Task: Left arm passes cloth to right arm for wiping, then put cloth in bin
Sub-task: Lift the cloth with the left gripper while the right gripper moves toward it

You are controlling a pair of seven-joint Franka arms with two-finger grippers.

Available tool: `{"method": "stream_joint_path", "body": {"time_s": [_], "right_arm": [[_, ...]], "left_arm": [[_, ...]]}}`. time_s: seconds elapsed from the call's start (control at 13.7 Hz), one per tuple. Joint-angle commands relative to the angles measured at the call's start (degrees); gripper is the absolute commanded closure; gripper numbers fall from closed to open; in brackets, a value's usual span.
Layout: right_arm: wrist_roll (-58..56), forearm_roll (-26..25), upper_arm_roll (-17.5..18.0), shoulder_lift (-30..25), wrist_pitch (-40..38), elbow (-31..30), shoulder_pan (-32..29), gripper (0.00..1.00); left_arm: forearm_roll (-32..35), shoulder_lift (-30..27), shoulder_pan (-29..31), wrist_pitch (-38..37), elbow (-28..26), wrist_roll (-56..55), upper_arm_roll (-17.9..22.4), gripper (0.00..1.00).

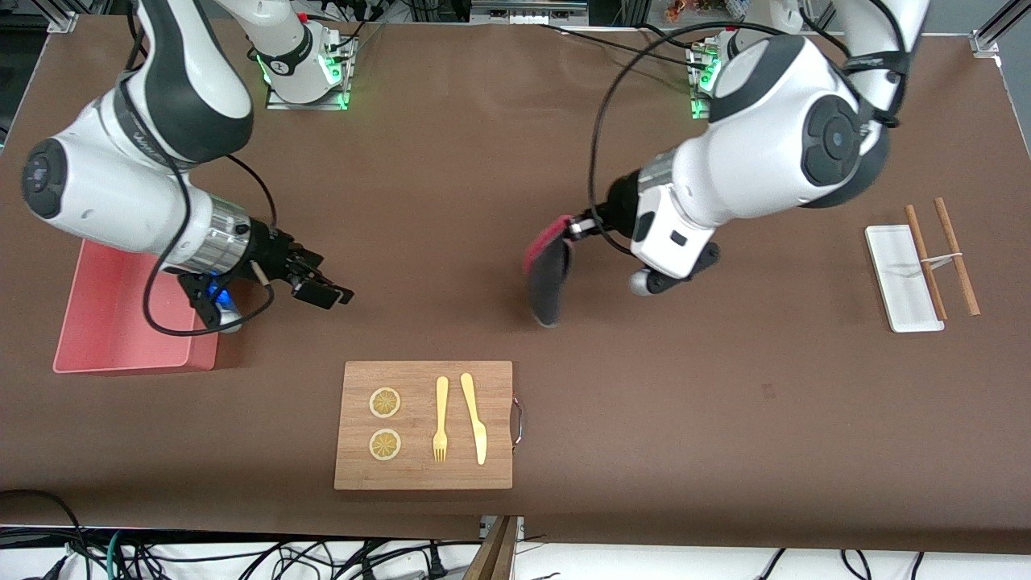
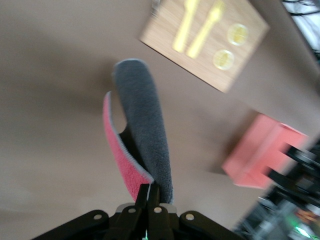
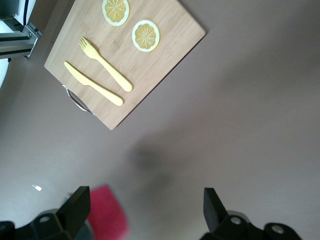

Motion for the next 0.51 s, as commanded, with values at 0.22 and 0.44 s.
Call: {"method": "stream_joint_path", "body": {"time_s": [0.22, 0.44], "right_arm": [[7.56, 0.92, 1.80, 1.50, 5.21, -0.64, 1.32, 0.00], [12.13, 1.01, 2.77, 2.55, 6.45, -0.64, 1.85, 0.00]], "left_arm": [[-15.15, 4.37, -8.98, 18.77, 2.19, -0.92, 0.36, 1.00], [-18.68, 5.43, -12.86, 26.87, 1.49, -0.83, 0.36, 1.00]]}}
